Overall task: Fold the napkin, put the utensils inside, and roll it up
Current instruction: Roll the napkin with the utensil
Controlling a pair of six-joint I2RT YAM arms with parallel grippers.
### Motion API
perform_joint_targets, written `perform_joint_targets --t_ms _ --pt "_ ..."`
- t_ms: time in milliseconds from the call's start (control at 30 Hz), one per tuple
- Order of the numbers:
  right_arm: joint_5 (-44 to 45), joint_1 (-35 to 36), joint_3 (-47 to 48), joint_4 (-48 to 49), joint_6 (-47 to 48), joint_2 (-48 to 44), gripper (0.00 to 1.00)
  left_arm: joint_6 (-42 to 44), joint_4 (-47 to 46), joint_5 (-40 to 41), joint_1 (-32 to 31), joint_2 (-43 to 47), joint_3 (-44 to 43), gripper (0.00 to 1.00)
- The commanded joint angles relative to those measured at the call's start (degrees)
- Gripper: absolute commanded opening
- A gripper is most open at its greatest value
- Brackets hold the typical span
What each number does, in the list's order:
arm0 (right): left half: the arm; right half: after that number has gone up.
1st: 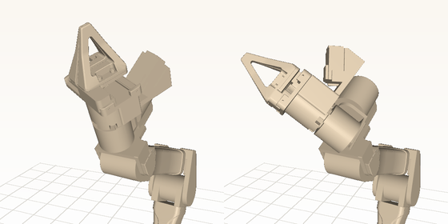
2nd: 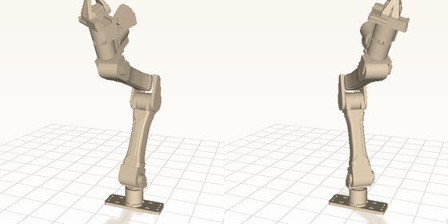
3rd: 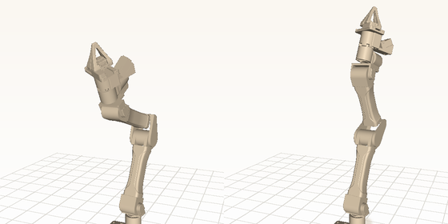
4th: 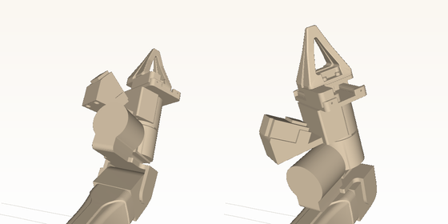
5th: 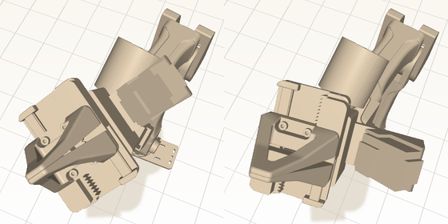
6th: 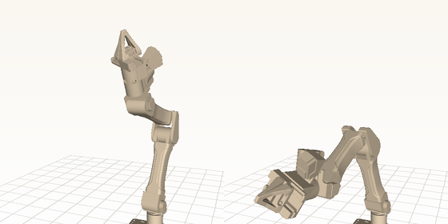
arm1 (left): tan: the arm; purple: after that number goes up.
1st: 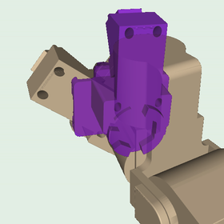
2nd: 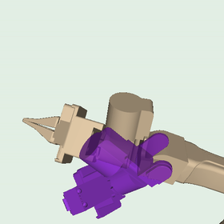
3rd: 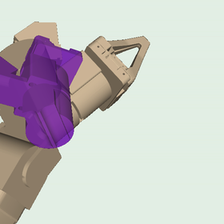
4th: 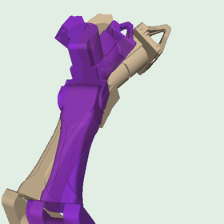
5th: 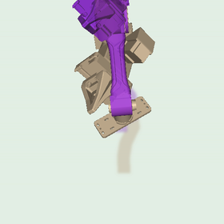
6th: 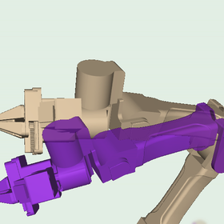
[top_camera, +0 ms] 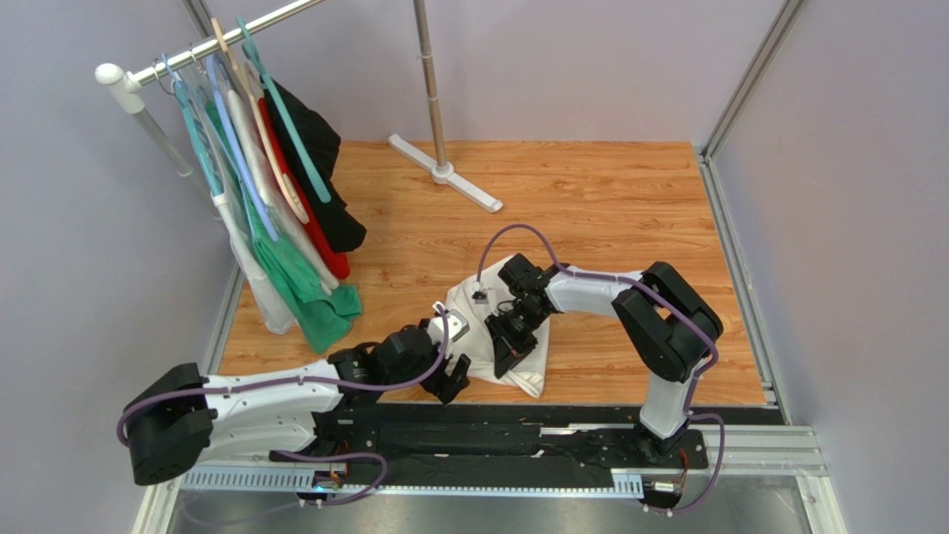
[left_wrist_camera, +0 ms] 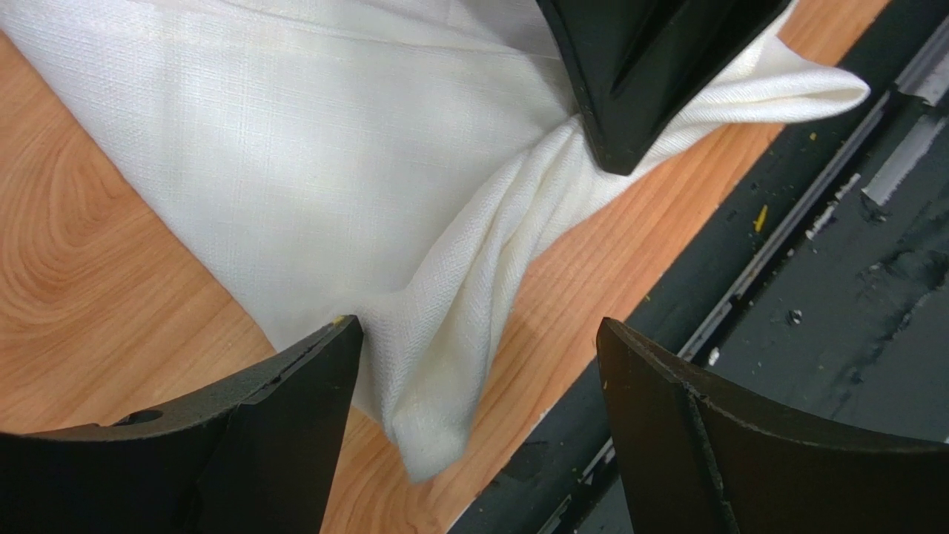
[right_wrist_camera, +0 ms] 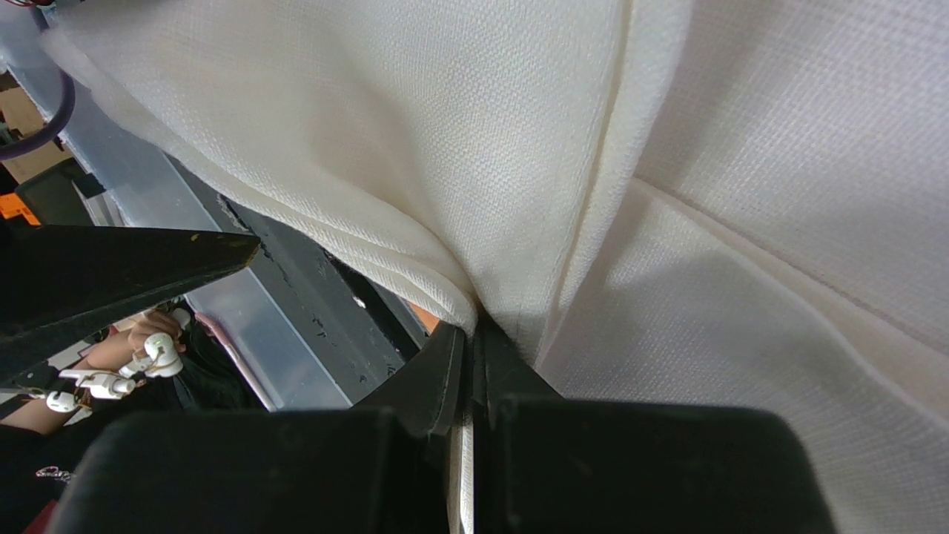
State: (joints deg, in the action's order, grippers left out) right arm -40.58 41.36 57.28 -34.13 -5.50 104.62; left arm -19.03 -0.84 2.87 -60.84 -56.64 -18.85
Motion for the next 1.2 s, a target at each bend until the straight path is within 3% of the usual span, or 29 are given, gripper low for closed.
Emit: perform_joint_targets --t_ms 0,100,133,333,600,767,1167 --pt "0.32 -0.58 1.52 0.29 1.63 0.59 0.0 1.01 0.58 5.91 -0.95 -2.86 -3.3 0.84" --pt "0.15 -0.67 1.26 0.38 1.72 0.59 0.0 1.01 0.58 7.41 -1.04 -4.0 -3.73 0.78" --pt "0.23 -0.58 1.17 0.47 1.72 0.59 0.0 0.83 0.66 7.67 -1.12 -4.44 -3.82 0.68" --pt "0.41 -0.85 1.35 0.47 1.81 0.94 0.0 -0.13 2.07 8.46 -1.12 -5.23 -4.35 0.4" --pt "0.76 -1.37 1.09 0.2 2.16 0.94 0.0 -2.15 2.69 7.69 0.45 -5.14 -4.18 0.18" --pt "0.76 -1.46 0.82 0.46 2.25 0.85 0.0 -2.6 2.07 -5.49 9.94 -5.58 -4.52 0.13" --pt "1.64 -1.55 0.29 1.0 1.72 -0.38 0.0 -2.68 7.6 -19.3 15.66 -23.32 -13.4 0.08"
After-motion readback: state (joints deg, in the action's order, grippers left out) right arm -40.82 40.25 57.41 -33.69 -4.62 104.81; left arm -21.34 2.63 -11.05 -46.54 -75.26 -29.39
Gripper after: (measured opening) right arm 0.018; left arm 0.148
